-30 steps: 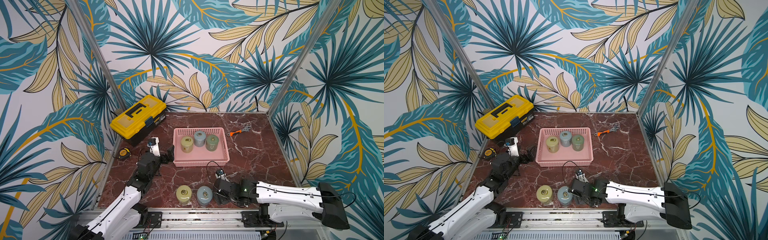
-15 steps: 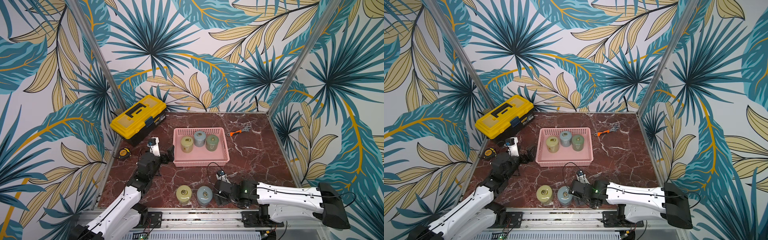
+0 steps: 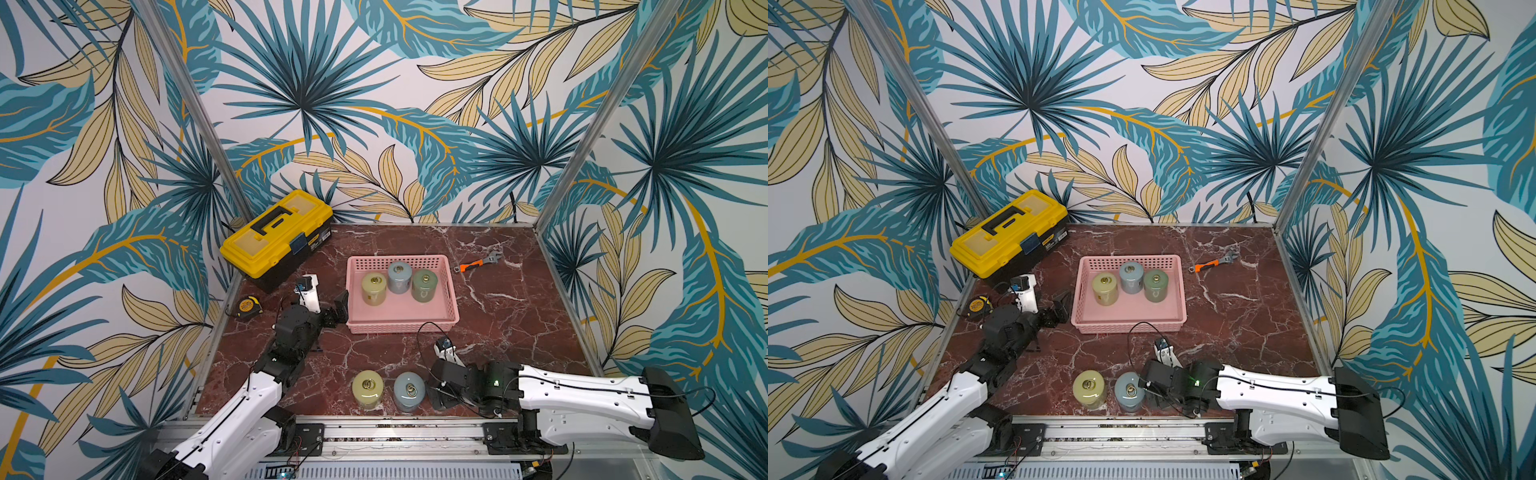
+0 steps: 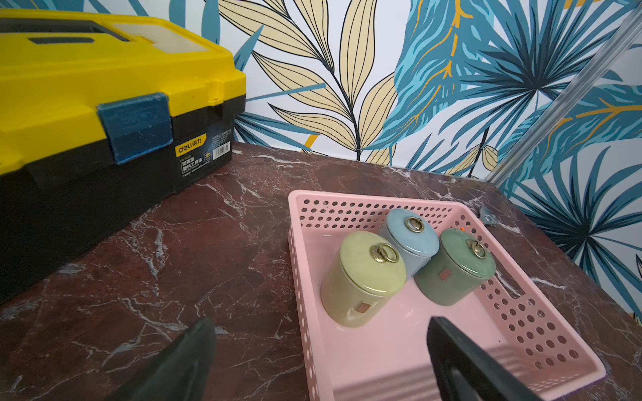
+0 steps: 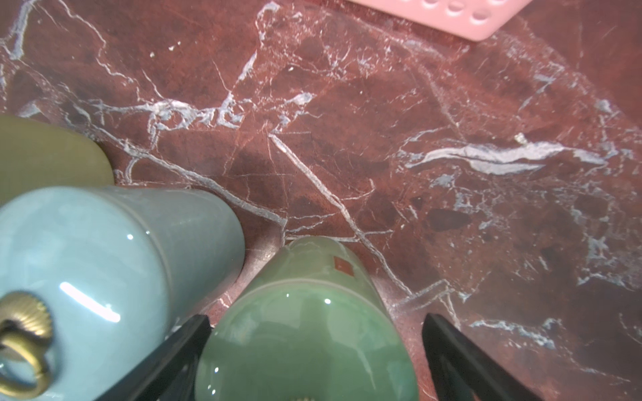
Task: Take the tea canister out of the basket
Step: Place the tea canister at the center of the board.
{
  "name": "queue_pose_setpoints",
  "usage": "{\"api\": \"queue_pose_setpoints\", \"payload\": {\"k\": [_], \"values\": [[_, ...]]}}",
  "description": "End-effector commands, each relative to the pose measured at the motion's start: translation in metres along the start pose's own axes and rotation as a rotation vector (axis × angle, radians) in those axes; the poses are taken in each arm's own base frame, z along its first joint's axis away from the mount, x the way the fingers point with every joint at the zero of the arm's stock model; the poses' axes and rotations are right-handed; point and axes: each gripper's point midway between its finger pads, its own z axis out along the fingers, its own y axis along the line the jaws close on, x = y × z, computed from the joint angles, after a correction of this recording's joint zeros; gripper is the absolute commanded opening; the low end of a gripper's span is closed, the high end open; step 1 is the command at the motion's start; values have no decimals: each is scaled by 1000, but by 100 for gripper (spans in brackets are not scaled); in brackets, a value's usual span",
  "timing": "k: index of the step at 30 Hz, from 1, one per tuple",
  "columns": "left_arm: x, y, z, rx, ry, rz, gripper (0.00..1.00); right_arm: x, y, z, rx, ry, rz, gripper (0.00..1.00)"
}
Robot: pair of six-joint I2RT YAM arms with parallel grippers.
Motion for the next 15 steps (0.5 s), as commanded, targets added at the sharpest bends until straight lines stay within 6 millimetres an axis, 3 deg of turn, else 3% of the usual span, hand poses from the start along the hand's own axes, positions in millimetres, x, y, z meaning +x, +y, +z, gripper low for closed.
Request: {"api": "queue_pose_setpoints", "payload": {"k": [1, 12, 15], "values": [[7, 4, 0, -8, 2, 17, 100, -14, -4, -10, 29, -56, -28, 99], [10, 4, 3, -2, 11, 29, 100, -50, -5, -17, 70, -112, -80, 99], [11, -6, 4, 47, 26, 41, 100, -61, -9, -19, 77, -122, -85, 99]]}}
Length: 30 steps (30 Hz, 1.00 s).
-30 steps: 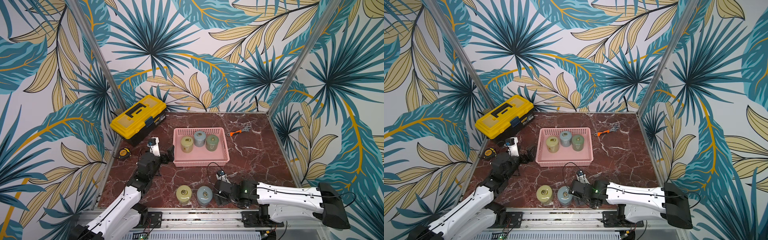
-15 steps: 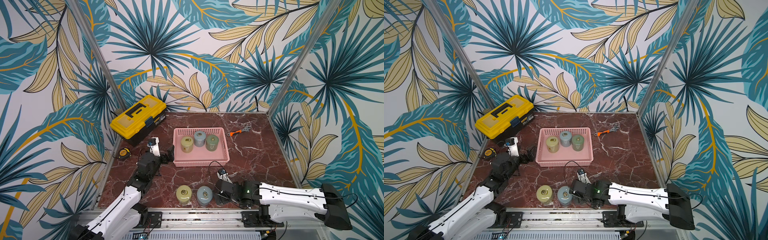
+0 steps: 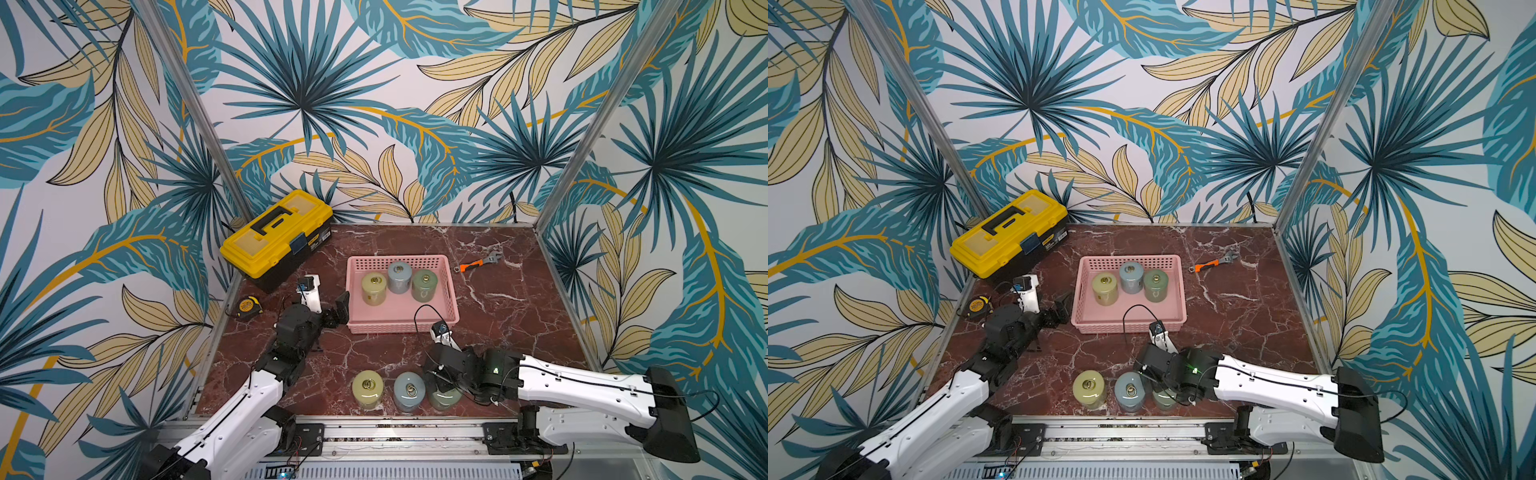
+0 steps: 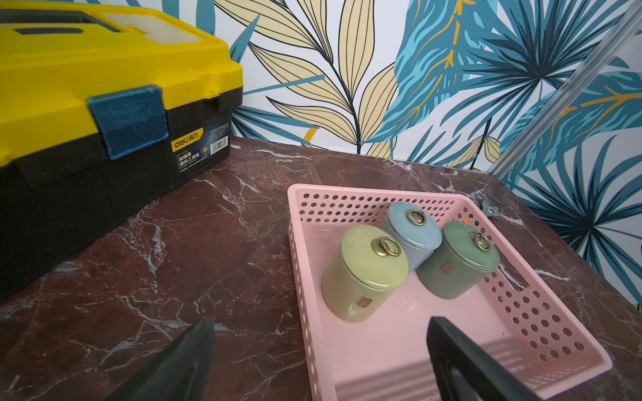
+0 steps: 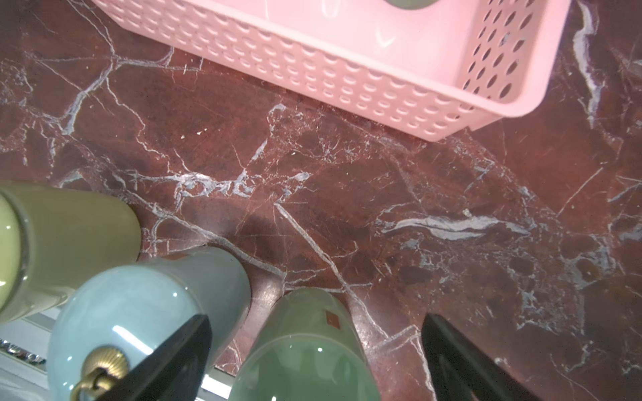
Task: Take the tea canister out of the basket
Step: Place the tea canister at the center of the board.
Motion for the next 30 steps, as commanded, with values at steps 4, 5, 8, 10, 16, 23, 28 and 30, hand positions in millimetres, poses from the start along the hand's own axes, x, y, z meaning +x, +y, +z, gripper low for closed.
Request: {"api": "queue_pose_setpoints", "payload": {"k": [4, 5, 8, 10, 16, 23, 28, 30], "values": [[4, -11, 4, 67, 31, 46, 100, -23, -15, 0, 35, -17, -52, 99], [4, -13, 5, 76, 39, 51, 100, -26, -17, 0, 35, -19, -53, 99], [3, -21, 8, 107, 64, 62, 100, -36, -25, 3, 27, -23, -49, 99], [2, -24, 9, 117, 87, 62, 100, -44, -31, 6, 19, -30, -43, 99], [-12, -38, 8, 148, 147, 75, 100, -65, -48, 15, 18, -37, -52, 99], [-18, -55, 6, 170, 262, 96, 100, -87, -68, 24, 8, -55, -26, 99], [-12, -69, 10, 185, 367, 107, 100, -104, -80, 28, -16, -95, 2, 99], [-13, -75, 13, 186, 401, 118, 100, -109, -85, 30, -26, -113, 18, 99]]}}
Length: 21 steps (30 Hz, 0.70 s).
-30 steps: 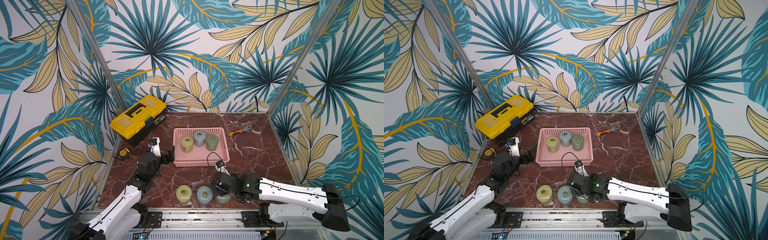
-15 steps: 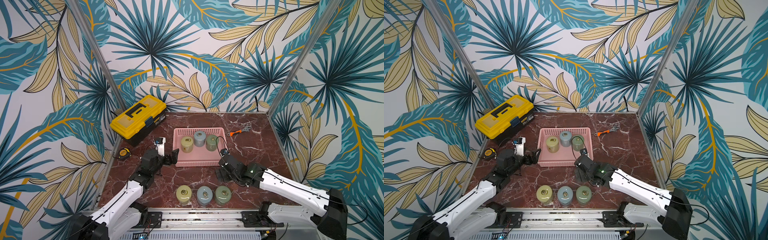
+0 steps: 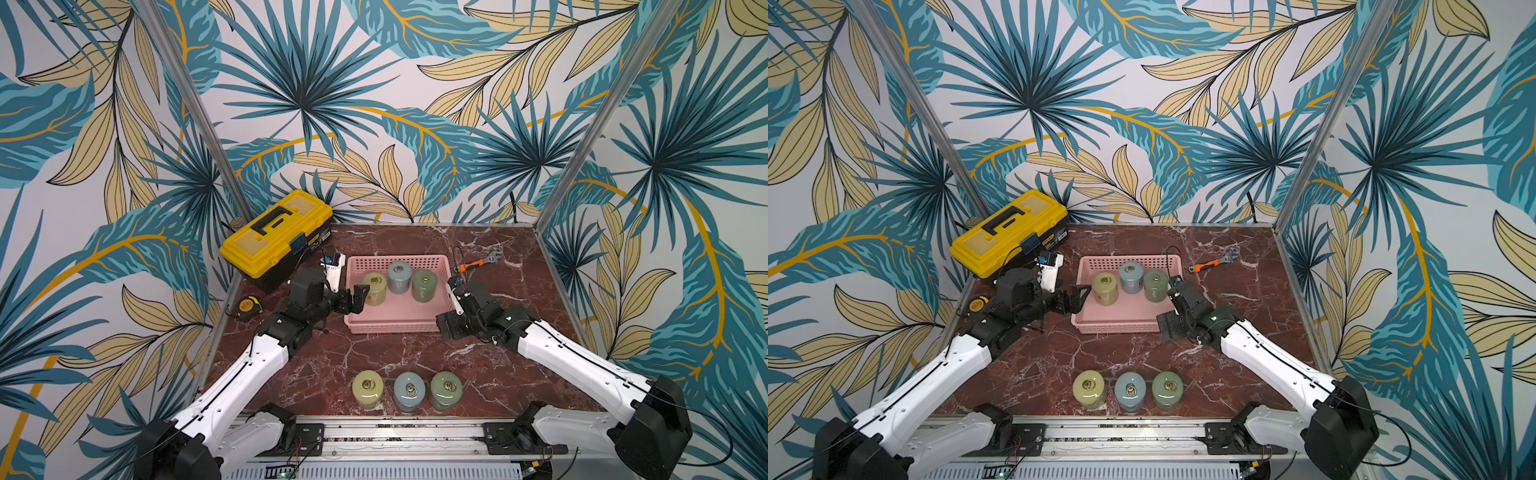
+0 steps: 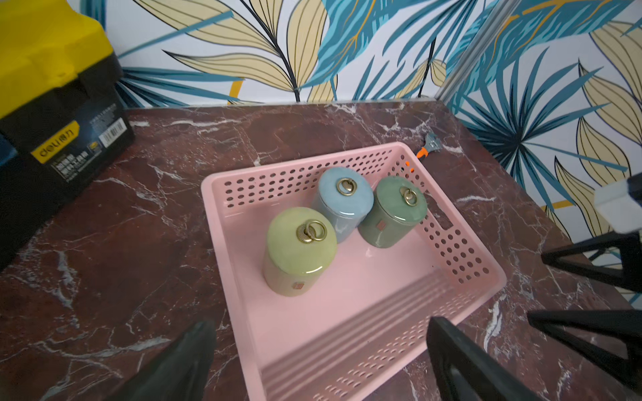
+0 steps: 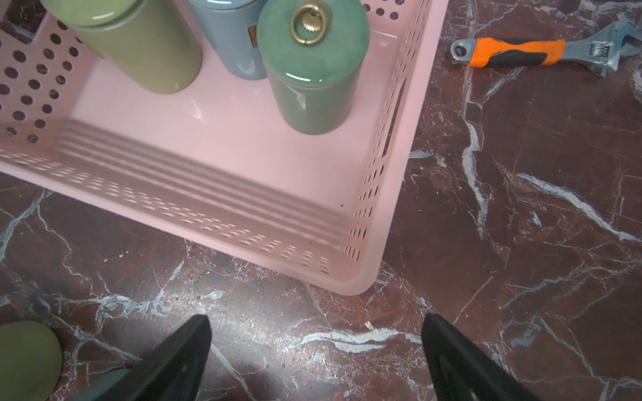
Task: Take the tea canister out of the basket
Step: Place the tea canister at the center of the board, then pick up the tea canister from the basket.
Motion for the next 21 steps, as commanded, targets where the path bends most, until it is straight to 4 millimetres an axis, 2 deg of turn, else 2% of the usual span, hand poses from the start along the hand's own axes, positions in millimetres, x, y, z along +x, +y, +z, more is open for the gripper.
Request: {"api": "queue_pose_setpoints", "payload": {"k": [1, 6, 11, 16, 21], "values": [[3, -11, 0, 7, 102, 22, 100, -19, 3, 2, -51, -56, -7, 99], [2, -16, 13, -23, 194, 55, 100, -28, -3, 2, -57, -121, -2, 99], [5, -13, 30, -75, 298, 83, 100, -31, -6, -4, -61, -205, 3, 99], [6, -9, 47, -122, 393, 104, 100, -30, -15, -12, -33, -287, 15, 99], [3, -3, 61, -159, 464, 131, 100, -25, -17, -12, -25, -300, 20, 99]]}}
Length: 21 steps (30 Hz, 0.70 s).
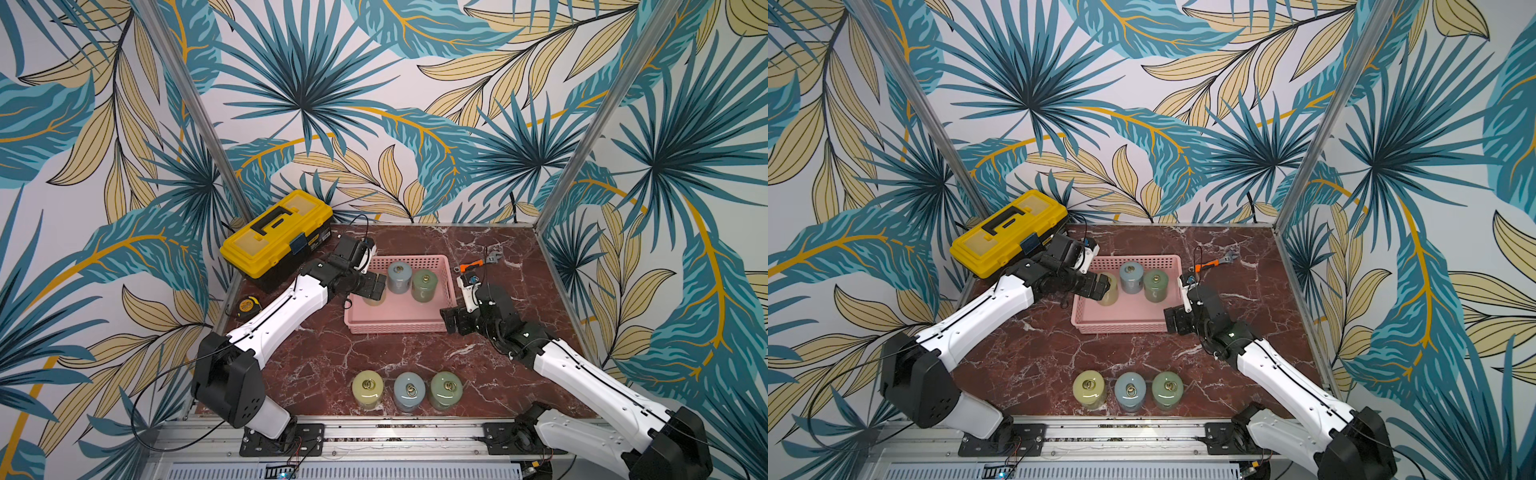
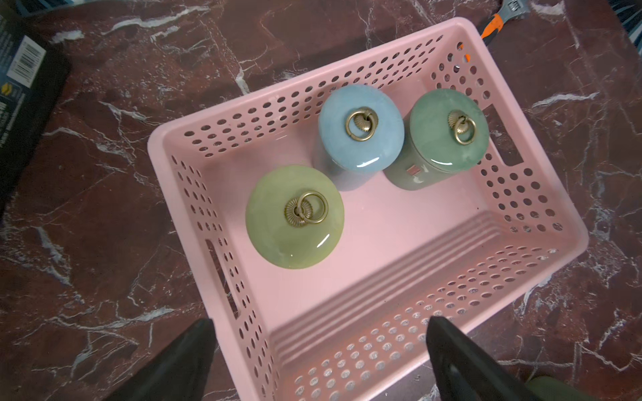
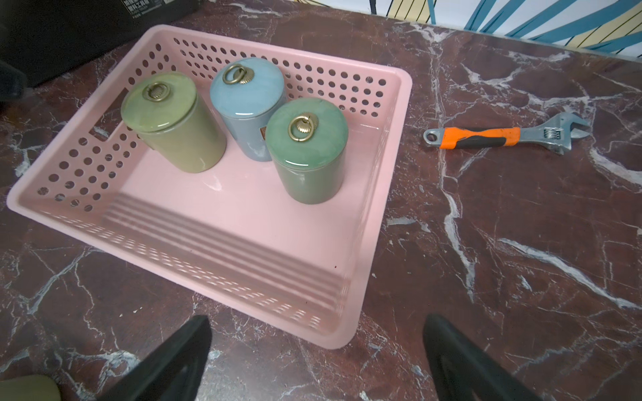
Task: Take the tea canister out of the basket
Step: Pick up the tea canister from the basket.
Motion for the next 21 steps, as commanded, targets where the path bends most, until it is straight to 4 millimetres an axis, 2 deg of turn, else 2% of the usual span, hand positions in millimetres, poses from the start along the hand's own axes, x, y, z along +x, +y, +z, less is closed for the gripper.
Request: {"api": "queue_pose_setpoints", "payload": {"k": [1, 8, 21], "values": [[-3, 4, -2, -41, 56, 38, 100, -1, -5, 2, 21, -32, -5, 99], [-6, 4, 23, -50, 154, 63, 100, 3, -6, 6, 32, -17, -8, 99], [-12, 9, 57, -80, 196, 88, 100, 7, -5, 11, 31, 7, -15, 99]]}}
